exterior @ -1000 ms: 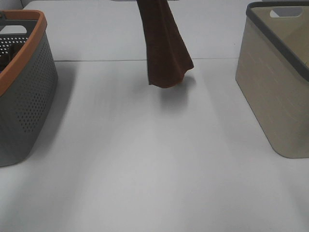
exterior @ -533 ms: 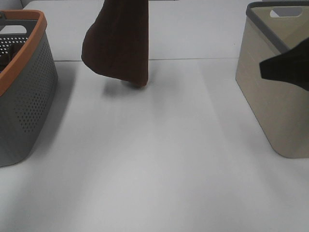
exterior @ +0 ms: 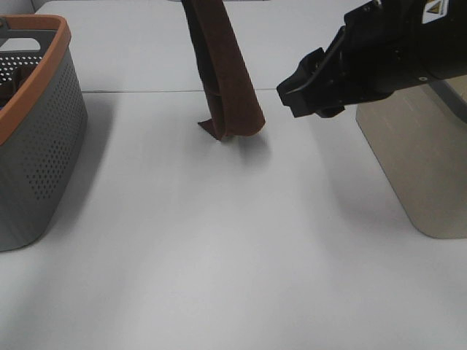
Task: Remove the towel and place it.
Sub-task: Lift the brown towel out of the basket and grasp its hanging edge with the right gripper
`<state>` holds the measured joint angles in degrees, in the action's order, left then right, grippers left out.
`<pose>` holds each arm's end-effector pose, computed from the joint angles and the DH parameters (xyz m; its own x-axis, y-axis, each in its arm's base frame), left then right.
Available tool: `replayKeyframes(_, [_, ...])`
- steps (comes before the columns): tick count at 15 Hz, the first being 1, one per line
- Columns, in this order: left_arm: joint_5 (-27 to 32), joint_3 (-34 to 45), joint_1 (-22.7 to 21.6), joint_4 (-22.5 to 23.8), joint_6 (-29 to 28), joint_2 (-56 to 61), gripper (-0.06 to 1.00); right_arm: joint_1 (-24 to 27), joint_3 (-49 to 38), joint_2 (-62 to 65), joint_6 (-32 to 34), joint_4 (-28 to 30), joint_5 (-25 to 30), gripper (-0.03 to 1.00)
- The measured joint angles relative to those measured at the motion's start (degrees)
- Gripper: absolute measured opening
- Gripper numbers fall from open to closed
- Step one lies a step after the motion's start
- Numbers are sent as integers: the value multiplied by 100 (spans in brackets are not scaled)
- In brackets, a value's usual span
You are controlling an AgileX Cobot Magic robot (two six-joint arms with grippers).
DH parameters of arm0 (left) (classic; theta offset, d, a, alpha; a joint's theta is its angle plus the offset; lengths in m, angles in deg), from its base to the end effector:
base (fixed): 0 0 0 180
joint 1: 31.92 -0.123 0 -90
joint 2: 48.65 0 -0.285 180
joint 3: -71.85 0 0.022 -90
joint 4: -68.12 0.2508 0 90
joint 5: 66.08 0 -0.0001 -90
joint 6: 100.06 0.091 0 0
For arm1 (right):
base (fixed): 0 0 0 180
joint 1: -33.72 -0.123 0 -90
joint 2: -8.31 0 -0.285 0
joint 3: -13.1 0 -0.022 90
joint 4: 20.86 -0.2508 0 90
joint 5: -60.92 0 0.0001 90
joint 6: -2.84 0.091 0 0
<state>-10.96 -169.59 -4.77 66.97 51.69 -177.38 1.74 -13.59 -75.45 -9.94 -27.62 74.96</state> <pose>0.4246 -0.2194 0.4136 -0.6440 -0.2129 -0.7348 0.1797 0.8915 -0.4159 0.2418 0.1541 0.2878 -0.4168 -0.3879 -0.8220 -0.5981 0.7981 -0.0734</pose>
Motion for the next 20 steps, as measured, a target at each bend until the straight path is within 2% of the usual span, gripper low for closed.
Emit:
replayKeyframes(4, [23, 0, 0, 115, -814, 0, 1, -6, 768, -848, 877, 676, -57, 54])
replayKeyframes(7, [29, 0, 0, 115, -1295, 0, 1, -6, 1352, -1369, 997, 842, -63, 54])
replayKeyframes(12, [63, 0, 0, 86, -1352, 0, 1, -52, 1793, -1748, 1003, 974, 120, 54])
replayKeyframes(14, [63, 0, 0, 86, -1352, 0, 1, -292, 1805, -1788, 1020, 1026, 252, 54])
replayKeyframes(15, [63, 0, 0, 86, -1352, 0, 1, -481, 1805, -1788, 1020, 1255, 252, 54])
replayKeyframes(17, [63, 0, 0, 86, -1352, 0, 1, -911, 1805, -1788, 1278, 2183, 395, 54])
replayKeyframes(18, [63, 0, 0, 86, -1352, 0, 1, -1043, 1851, -1822, 1770, 2739, 728, 54])
replayKeyframes(19, [63, 0, 0, 86, -1352, 0, 1, -1215, 2017, -2028, 2842, 3547, 1684, 54])
replayKeyframes(20, [63, 0, 0, 80, -1352, 0, 1, -1289, 2023, -2149, 3283, 3873, 1942, 54])
